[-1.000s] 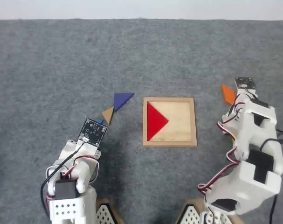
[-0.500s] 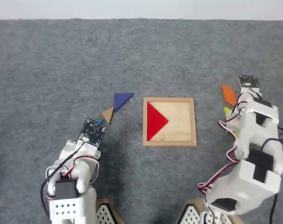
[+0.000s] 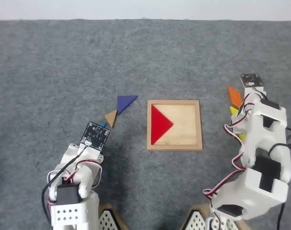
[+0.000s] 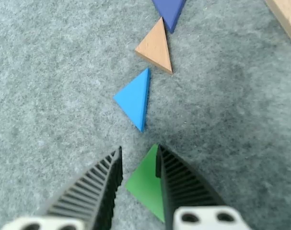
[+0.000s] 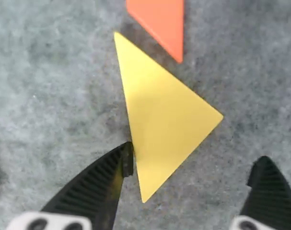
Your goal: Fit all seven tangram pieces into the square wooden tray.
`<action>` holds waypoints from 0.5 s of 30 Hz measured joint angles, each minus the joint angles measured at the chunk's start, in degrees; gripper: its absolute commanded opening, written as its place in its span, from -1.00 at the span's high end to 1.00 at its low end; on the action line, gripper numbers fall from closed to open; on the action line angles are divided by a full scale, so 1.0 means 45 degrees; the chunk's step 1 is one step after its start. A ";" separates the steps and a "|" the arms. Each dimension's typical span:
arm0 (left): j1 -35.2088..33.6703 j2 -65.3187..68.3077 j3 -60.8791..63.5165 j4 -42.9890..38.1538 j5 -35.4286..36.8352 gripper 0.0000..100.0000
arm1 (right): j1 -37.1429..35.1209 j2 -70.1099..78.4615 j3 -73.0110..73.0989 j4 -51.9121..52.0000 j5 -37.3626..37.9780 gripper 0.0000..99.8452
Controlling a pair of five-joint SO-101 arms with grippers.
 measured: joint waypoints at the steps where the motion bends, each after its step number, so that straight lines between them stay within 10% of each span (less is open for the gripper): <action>1: 0.0000 0.0000 0.0000 0.0000 0.0000 0.78 | -0.0078 0.0098 -0.0195 0.0000 0.0078 0.29; 15: 0.0000 0.0000 0.0000 0.0000 0.0000 0.78 | -0.0234 0.3907 -0.4239 0.1328 0.0176 0.38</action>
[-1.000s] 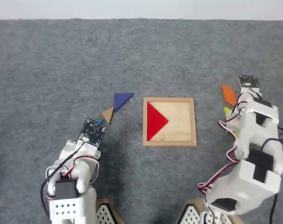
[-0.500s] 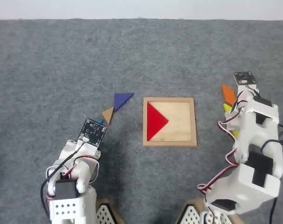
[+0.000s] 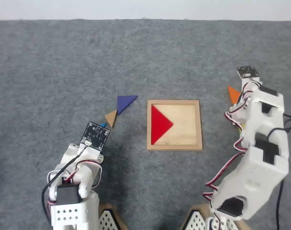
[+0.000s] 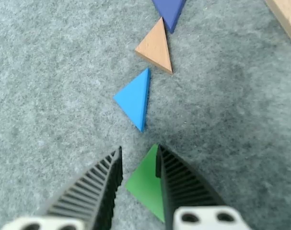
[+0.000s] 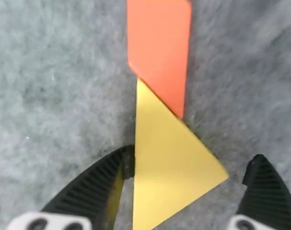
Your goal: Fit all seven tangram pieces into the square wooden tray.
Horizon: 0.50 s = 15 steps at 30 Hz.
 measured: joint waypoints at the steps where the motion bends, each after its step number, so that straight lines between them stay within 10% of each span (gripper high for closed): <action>1: 0.0000 0.0000 0.0000 0.0000 0.0000 0.78 | 0.0000 0.0020 -0.0078 0.0098 -0.0020 0.42; 15: 0.0000 0.0000 0.0000 0.0000 0.0000 0.78 | 0.0039 0.0039 -0.0274 0.0449 -0.1368 0.54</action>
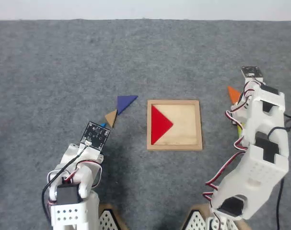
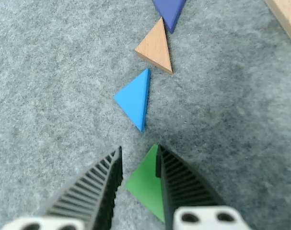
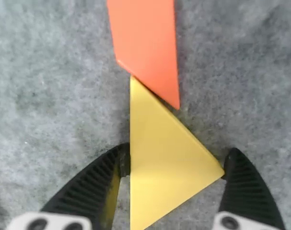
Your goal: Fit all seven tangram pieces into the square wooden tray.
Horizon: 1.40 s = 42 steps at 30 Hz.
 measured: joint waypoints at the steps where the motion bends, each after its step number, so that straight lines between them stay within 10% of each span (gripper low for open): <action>1: 0.0000 0.0000 0.0000 0.0000 0.0000 0.78 | 0.0000 0.0000 0.0000 0.0000 -0.0117 0.56; 34: 0.0000 0.0000 0.0000 0.0000 0.0000 0.78 | -0.2950 -0.6974 0.5294 -0.0391 -0.0430 0.54; 42: 0.0000 0.0000 0.0000 0.0000 0.0000 0.78 | -0.4650 -0.6427 0.3790 0.0879 -0.3438 0.54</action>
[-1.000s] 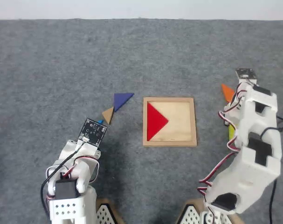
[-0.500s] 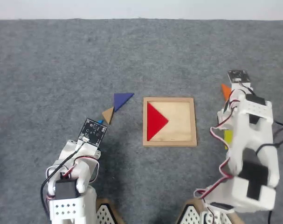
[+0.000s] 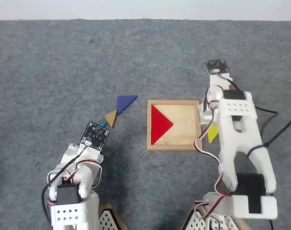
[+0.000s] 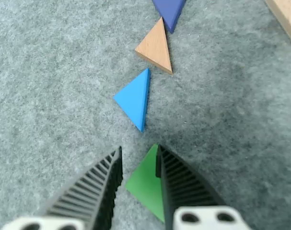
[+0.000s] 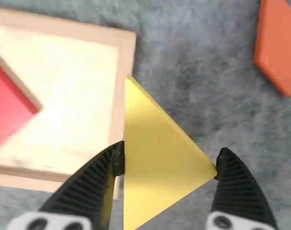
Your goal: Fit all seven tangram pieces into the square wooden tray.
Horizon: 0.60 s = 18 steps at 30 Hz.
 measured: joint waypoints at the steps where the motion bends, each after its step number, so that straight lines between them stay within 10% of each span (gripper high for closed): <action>1: 0.0000 0.0000 0.0000 0.0000 0.0000 0.78 | -0.0195 0.0176 -0.0410 0.0254 -0.0488 0.54; 18: 0.0000 0.0000 0.0000 0.0000 0.0000 0.78 | -0.2716 0.3087 -0.3458 0.0762 -0.9260 0.53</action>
